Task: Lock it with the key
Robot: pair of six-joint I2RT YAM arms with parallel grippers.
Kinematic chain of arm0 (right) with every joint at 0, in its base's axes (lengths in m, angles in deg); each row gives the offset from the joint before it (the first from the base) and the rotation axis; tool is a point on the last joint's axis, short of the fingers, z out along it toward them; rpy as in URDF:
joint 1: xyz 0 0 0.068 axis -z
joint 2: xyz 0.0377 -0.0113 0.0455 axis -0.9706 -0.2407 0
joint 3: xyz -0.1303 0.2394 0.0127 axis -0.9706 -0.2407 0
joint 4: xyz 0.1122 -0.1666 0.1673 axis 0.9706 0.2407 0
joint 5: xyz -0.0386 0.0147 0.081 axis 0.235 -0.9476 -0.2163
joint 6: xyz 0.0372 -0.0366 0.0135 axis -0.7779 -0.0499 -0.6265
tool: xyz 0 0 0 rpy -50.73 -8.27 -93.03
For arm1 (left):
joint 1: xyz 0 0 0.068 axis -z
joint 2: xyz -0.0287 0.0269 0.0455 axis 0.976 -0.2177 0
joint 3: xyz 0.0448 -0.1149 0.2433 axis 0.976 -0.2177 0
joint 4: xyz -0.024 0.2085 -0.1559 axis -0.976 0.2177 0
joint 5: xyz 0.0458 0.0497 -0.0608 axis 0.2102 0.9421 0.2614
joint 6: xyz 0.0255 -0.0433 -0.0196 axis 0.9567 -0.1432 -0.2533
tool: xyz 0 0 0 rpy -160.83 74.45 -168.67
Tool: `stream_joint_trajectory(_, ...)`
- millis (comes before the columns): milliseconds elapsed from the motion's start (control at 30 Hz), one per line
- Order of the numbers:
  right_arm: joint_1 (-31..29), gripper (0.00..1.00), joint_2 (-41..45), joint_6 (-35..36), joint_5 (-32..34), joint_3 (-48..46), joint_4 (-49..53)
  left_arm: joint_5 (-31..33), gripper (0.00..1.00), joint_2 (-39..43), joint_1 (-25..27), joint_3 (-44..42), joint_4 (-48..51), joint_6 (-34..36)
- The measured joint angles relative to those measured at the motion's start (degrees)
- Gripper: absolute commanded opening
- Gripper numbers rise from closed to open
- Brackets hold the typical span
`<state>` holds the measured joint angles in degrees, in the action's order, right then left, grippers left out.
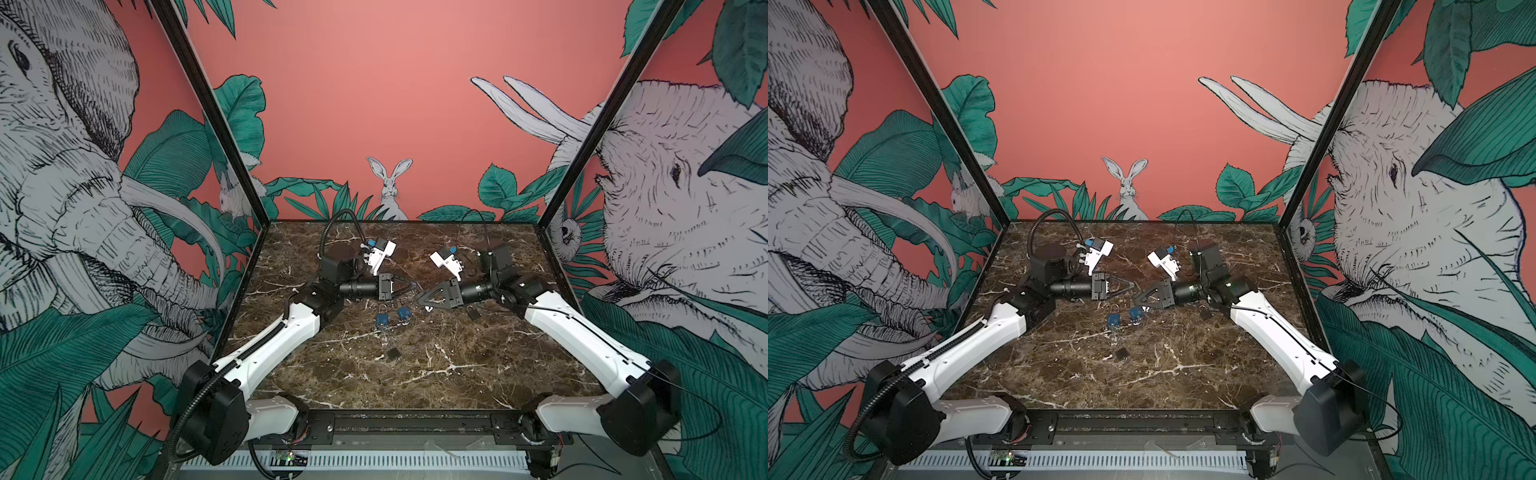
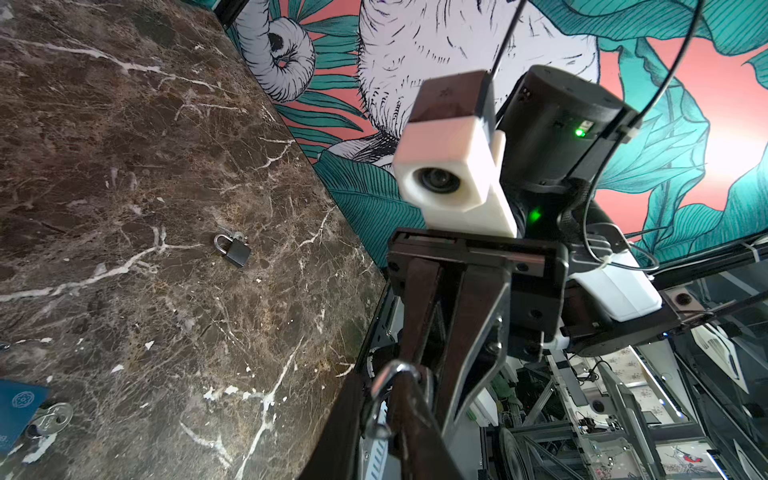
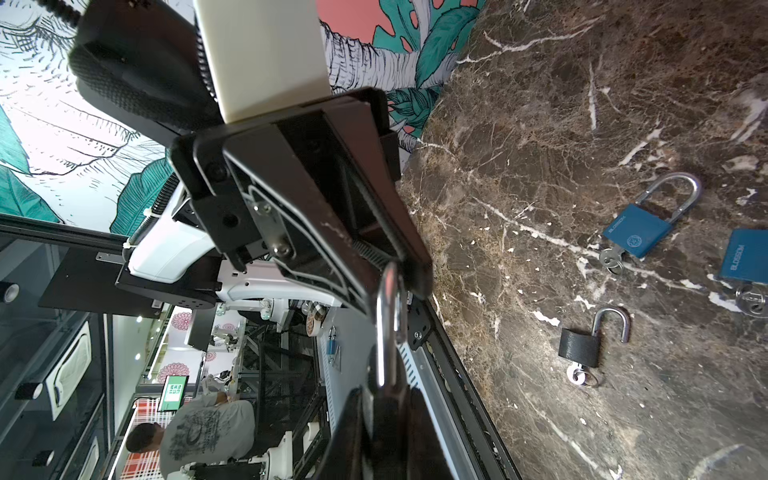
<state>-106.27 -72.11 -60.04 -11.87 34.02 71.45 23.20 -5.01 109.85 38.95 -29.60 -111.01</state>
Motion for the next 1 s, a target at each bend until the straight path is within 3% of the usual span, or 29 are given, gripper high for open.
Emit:
stream_joint_trajectory(200,0.26,0.0,0.0,0.0,0.02,0.0,0.2,0.0,0.12,0.0,0.0,0.0,0.02,0.0)
stream_joint_trajectory(367,0.26,0.0,0.0,0.24,0.44,0.0,0.81,-0.09,0.0,0.0,-0.13,0.0,-0.46,-0.22)
stream_joint_trajectory(1000,0.26,0.0,0.37,-7.74,-0.35,-1.68,-3.72,-0.02,0.0,0.22,-0.37,-2.23,-3.61,-0.5)
